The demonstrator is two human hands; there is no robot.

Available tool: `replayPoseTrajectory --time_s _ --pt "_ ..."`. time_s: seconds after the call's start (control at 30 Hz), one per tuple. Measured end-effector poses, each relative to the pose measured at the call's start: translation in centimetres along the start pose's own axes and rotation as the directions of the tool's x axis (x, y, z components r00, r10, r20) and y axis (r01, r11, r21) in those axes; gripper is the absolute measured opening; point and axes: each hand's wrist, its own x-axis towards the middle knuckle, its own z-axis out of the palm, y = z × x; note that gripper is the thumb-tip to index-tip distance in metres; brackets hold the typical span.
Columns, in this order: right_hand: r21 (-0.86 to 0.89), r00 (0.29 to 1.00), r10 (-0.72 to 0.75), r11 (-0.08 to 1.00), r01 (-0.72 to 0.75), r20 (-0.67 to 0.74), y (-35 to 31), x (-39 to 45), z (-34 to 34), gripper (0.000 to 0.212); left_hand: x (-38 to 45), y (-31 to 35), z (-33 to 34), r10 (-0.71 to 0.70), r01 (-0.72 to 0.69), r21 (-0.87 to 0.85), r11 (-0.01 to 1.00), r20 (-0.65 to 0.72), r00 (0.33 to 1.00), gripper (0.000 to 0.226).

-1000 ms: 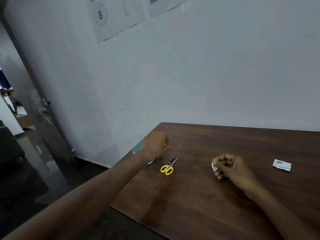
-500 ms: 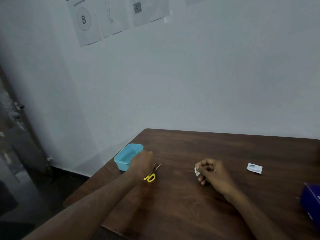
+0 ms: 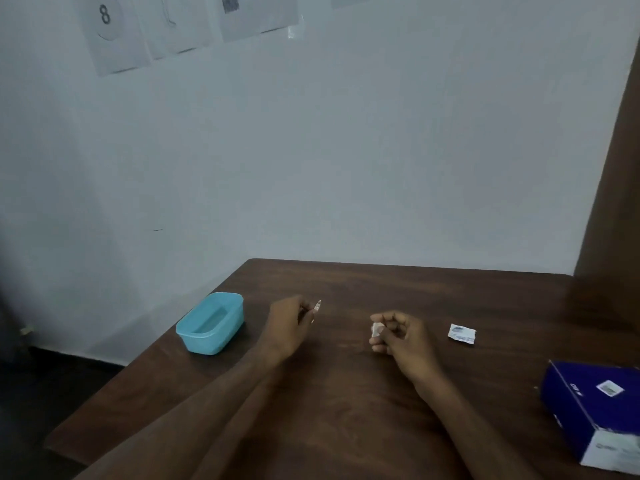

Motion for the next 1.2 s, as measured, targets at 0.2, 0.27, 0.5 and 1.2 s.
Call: replayPoseTrajectory --time_s 0.2,0.27,0.5,1.2 --pt "-0.053 0.988 -0.005 0.999 -0.003 -0.156 0.3 0.9 -1.1 0.018 0.3 5.0 4.6 0.093 -0.066 -0.389 0.919 0.050 0.994 0.005" --pt "-0.056 0.975 -0.009 0.998 -0.003 -0.222 0.1 1.3 -1.6 0.016 0.8 6.3 6.0 0.122 -0.079 -0.448 0.891 0.070 0.990 0.008" --pt "-0.142 0.939 -0.066 0.990 0.019 -0.336 0.7 2.7 -3.2 0.009 2.6 7.4 9.4 0.122 -0.055 -0.520 0.852 0.096 0.988 0.007" --pt "-0.197 0.934 0.020 0.976 -0.096 -0.356 0.3 3.3 -2.2 0.005 3.4 6.4 10.1 0.104 0.032 -0.691 0.722 0.154 0.982 0.006"
